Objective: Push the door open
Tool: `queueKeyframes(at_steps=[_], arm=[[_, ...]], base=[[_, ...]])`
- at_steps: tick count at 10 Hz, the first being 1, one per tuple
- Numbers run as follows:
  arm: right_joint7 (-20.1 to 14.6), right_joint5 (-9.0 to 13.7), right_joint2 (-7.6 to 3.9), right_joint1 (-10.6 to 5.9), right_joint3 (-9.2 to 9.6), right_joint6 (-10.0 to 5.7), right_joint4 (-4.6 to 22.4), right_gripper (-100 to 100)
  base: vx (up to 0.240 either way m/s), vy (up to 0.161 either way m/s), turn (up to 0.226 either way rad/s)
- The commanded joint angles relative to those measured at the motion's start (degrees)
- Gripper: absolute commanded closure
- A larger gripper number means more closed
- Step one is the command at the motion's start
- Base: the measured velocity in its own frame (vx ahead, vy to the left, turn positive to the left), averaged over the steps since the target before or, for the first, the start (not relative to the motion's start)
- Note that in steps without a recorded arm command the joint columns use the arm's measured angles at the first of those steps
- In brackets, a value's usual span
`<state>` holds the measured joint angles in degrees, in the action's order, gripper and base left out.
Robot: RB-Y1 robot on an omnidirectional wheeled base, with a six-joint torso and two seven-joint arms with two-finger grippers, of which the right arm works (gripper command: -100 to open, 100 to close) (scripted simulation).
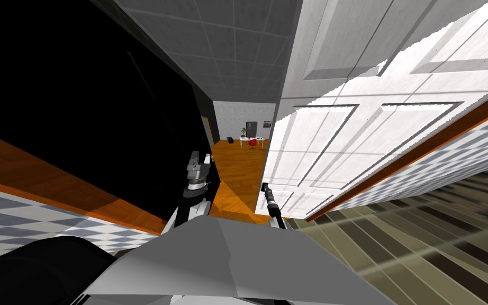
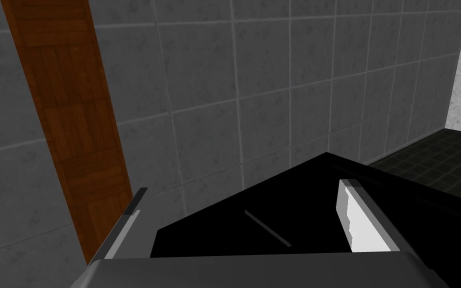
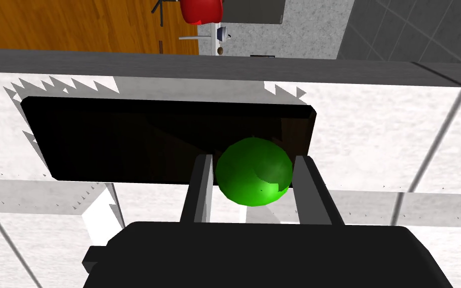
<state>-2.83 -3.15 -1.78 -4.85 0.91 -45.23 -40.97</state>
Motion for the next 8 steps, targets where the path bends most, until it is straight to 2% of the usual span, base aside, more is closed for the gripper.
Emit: queueKeyframes(at_steps=[1,3,4,8], arm=[[-0.02,0.01,0.00,0.07,-0.01,-0.06,0.00,100],[-0.02,0.01,0.00,0.07,-0.01,-0.06,0.00,100],[0.19,0.32,-0.45,0.08,-0.59,0.09,0.17,100],[0.56,0.97,-1.19,-0.03,-1.77,0.15,0.29,100]], base=[[-0.009,-0.001,-0.002],[-0.003,0.000,-0.001],[0.092,0.011,-0.019],[0.154,0.042,-0.025]])
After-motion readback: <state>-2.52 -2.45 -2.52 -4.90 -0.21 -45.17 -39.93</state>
